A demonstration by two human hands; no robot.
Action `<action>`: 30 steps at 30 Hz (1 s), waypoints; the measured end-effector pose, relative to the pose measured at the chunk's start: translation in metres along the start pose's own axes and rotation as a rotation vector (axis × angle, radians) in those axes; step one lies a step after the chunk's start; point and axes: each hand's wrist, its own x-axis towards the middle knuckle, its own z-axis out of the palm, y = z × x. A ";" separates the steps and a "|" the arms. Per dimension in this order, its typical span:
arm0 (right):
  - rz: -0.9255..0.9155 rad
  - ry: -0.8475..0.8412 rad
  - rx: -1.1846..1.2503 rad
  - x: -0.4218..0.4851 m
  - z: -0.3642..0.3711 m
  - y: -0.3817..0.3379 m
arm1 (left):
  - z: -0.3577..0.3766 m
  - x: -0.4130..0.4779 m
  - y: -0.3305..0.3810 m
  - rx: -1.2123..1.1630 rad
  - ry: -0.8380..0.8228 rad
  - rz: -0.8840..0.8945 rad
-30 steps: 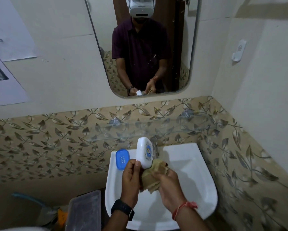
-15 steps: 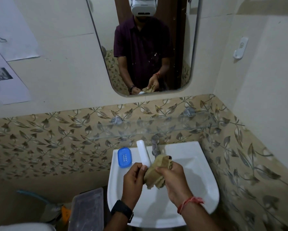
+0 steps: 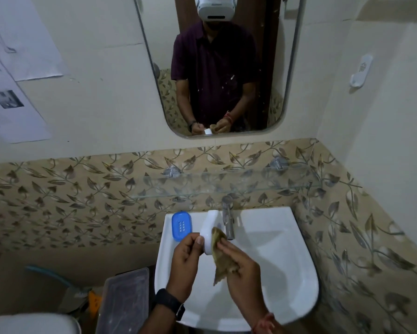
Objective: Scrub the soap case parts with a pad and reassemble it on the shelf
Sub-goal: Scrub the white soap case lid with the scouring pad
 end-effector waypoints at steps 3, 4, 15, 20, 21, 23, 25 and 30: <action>0.167 0.114 0.040 0.032 -0.002 -0.006 | 0.001 -0.005 -0.002 -0.046 -0.029 -0.049; 0.199 0.118 0.047 0.041 -0.002 -0.007 | 0.001 -0.006 -0.001 -0.050 -0.036 -0.053; 0.093 0.028 0.095 0.043 0.003 0.000 | -0.005 0.008 -0.009 -0.177 -0.046 -0.119; -0.125 -0.048 -0.020 0.028 0.007 0.000 | 0.001 0.016 0.000 -0.276 -0.023 -0.132; -0.170 -0.069 -0.040 0.019 0.007 0.002 | 0.000 0.019 0.001 -0.277 -0.022 -0.129; -0.159 -0.058 -0.033 0.021 0.003 0.010 | 0.002 0.021 0.003 -0.260 -0.032 -0.129; -0.011 0.022 0.044 0.040 0.000 0.008 | 0.007 0.020 0.003 -0.249 -0.048 -0.146; -0.029 0.023 0.064 0.041 0.003 -0.005 | 0.011 0.019 0.007 -0.238 -0.076 -0.132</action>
